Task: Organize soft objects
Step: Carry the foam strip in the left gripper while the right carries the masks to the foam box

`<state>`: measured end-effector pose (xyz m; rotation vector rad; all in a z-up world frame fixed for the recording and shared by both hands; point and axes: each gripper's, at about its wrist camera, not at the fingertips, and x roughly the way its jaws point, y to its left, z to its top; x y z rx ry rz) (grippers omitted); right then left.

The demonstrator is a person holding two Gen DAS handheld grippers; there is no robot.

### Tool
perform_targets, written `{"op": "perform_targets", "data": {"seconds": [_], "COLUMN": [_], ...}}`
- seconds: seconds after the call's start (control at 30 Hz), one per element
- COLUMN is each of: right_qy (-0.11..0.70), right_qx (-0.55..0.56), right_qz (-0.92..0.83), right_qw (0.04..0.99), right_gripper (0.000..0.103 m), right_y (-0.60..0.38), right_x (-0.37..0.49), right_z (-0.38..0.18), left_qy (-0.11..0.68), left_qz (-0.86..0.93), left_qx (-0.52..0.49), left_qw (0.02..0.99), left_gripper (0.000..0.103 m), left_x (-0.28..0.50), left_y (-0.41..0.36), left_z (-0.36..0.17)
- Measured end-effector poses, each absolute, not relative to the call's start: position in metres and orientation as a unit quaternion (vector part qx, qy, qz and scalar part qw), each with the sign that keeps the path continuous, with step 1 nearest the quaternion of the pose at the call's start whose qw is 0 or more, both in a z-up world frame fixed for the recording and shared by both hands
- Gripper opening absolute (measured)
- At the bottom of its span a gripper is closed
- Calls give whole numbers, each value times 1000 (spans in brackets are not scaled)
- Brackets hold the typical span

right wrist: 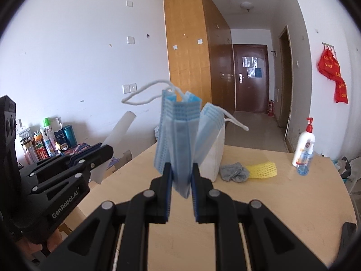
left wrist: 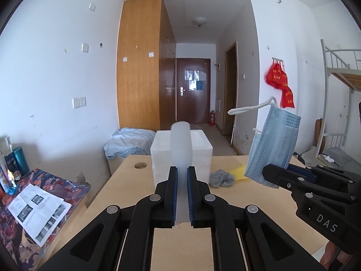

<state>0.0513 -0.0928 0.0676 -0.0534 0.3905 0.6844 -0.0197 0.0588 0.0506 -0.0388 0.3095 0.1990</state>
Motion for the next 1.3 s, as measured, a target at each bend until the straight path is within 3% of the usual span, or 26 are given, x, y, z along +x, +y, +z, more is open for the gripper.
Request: {"op": "perform_targets", "data": {"seconds": [1.3], "right_qy": [222], "right_qx": [-50], "right_qz": [330], "right_qw": [916], "right_gripper": [19], "right_y": [-16], "right_x": [199], "right_z": [72], "left_qy": [196], "left_qz": [99], "left_qx": [-22], "left_qw": [975], "left_gripper": [9], "left_x": [159], "left_y": [121], "left_z": [48]}}
